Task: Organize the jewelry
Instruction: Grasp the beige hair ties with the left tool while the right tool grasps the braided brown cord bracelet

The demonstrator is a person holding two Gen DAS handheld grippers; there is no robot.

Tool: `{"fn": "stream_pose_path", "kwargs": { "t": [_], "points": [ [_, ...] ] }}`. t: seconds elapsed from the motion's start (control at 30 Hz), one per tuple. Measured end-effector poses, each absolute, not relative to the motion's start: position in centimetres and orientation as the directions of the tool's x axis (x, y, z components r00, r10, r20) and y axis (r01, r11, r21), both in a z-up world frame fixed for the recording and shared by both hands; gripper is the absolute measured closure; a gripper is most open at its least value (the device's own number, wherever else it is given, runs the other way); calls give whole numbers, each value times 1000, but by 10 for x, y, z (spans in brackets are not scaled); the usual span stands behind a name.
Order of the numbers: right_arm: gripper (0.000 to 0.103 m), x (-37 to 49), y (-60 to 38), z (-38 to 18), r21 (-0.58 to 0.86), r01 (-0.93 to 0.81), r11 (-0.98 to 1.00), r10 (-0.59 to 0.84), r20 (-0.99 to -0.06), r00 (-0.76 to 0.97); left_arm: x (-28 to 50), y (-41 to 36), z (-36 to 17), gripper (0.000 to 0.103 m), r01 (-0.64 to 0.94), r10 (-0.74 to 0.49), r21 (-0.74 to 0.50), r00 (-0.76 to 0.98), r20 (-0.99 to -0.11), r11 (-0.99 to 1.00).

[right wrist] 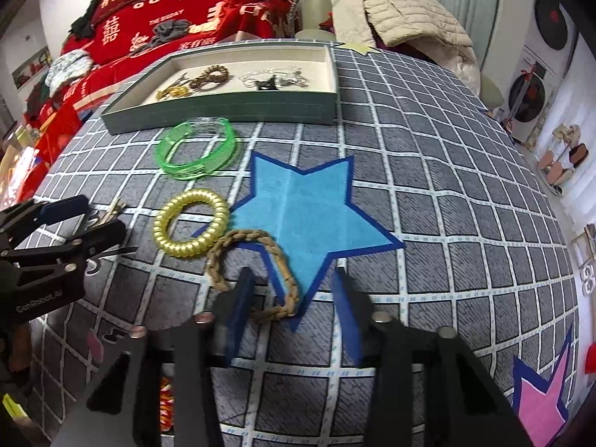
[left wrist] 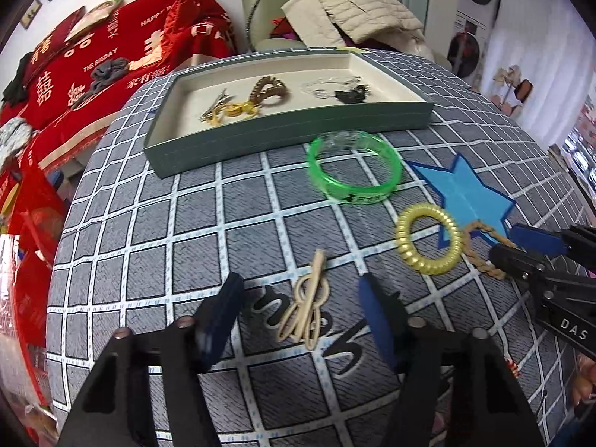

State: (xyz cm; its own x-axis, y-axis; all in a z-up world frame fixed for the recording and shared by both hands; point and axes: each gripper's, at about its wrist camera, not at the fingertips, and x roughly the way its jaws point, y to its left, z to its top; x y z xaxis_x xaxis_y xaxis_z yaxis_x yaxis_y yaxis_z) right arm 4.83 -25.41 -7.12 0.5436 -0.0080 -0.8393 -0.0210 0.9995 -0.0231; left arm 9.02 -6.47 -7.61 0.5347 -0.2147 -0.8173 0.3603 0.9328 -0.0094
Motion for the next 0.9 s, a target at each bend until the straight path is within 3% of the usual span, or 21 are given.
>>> {"fn": "stream_pose_path", "kwargs": {
  "t": [0.1,0.2,0.27,0.9],
  "points": [
    [77,48,-248,-71,-27,-39,999,-1,-840,542,89,-65,-75,31,366,-224,-20,525,-821,930],
    [82,48,-246,-71,-26,-46,999,3,-842,540,87,-65,-73,51,380,-232,-22,518,-823,925],
    [93,48,-245,-71,-22,-46,999,6,-842,539,85,-65,-73,63,388,-238,-24,514,-824,921],
    [96,45,-269,-62,126,16,992,96,-824,558,81,-55,-57,63,387,-291,-85,512,-808,918]
  ]
}}
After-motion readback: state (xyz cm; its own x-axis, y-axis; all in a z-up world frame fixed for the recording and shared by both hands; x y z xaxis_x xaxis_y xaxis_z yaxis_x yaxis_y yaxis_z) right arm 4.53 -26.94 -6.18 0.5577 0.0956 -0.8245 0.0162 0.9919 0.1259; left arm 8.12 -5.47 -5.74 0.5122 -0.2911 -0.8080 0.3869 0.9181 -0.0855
